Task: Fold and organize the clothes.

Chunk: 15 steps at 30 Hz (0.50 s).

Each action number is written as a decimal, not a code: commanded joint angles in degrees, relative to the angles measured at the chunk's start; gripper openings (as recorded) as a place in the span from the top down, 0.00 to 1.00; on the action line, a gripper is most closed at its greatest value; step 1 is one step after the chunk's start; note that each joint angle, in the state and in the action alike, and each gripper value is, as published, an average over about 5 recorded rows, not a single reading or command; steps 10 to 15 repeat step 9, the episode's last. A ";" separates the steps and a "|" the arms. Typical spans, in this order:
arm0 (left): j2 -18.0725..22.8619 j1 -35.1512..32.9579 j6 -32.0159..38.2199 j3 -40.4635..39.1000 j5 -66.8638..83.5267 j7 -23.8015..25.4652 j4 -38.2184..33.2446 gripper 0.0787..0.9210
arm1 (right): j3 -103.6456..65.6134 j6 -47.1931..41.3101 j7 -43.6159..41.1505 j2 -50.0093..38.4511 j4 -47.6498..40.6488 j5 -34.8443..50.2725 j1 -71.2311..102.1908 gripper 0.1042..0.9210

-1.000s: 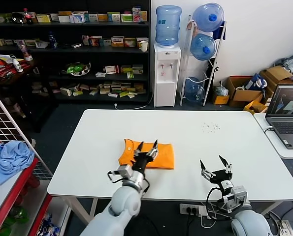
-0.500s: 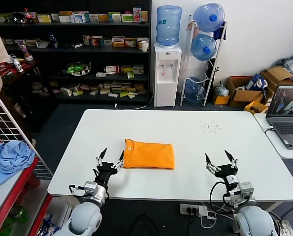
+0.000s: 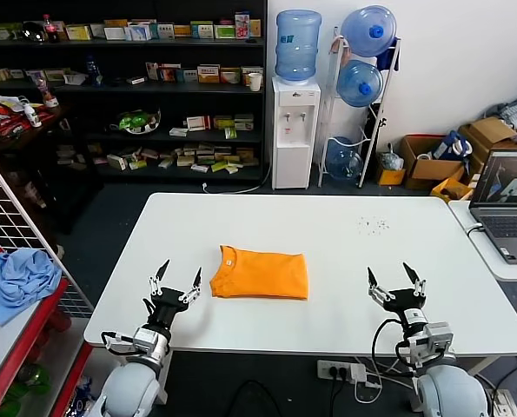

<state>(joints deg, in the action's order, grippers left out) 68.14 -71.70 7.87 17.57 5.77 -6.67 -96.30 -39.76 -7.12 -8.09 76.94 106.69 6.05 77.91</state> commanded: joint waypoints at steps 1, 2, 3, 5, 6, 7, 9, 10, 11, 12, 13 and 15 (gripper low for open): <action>2.77 -2.16 0.31 3.79 -5.86 1.93 -0.70 0.12 | -1.75 0.32 -1.61 3.87 0.86 -1.51 0.51 0.12; 3.03 -2.23 0.34 3.83 -5.96 1.89 -0.73 0.12 | -1.69 0.55 -1.61 3.96 0.80 -1.51 0.51 0.12; 3.31 -2.24 0.35 3.89 -6.10 1.87 -0.75 0.12 | -1.67 0.83 -1.61 4.04 0.76 -1.47 0.52 0.12; 3.87 -2.10 0.30 4.00 -6.32 1.79 -0.77 0.12 | -1.64 1.34 -1.62 4.15 0.69 -1.30 0.54 0.12; 4.17 -1.99 0.26 4.05 -6.41 1.72 -0.78 0.12 | -1.61 1.61 -1.63 4.18 0.64 -1.21 0.54 0.12; 4.41 -1.87 0.23 4.07 -6.51 1.62 -0.78 0.12 | -1.57 1.88 -1.62 4.21 0.58 -1.12 0.53 0.12; 4.65 -1.75 0.20 4.06 -6.56 1.50 -0.78 0.12 | -1.52 2.12 -1.63 4.22 0.51 -1.03 0.51 0.12; 4.65 -1.75 0.20 4.06 -6.56 1.50 -0.78 0.12 | -1.52 2.12 -1.63 4.22 0.51 -1.03 0.51 0.12; 4.65 -1.75 0.20 4.06 -6.56 1.50 -0.78 0.12 | -1.52 2.12 -1.63 4.22 0.51 -1.03 0.51 0.12; 4.65 -1.75 0.20 4.06 -6.56 1.50 -0.78 0.12 | -1.52 2.12 -1.63 4.22 0.51 -1.03 0.51 0.12; 4.65 -1.75 0.20 4.06 -6.56 1.50 -0.78 0.12 | -1.52 2.12 -1.63 4.22 0.51 -1.03 0.51 0.12; 4.65 -1.75 0.20 4.06 -6.56 1.50 -0.78 0.12 | -1.52 2.12 -1.63 4.22 0.51 -1.03 0.51 0.12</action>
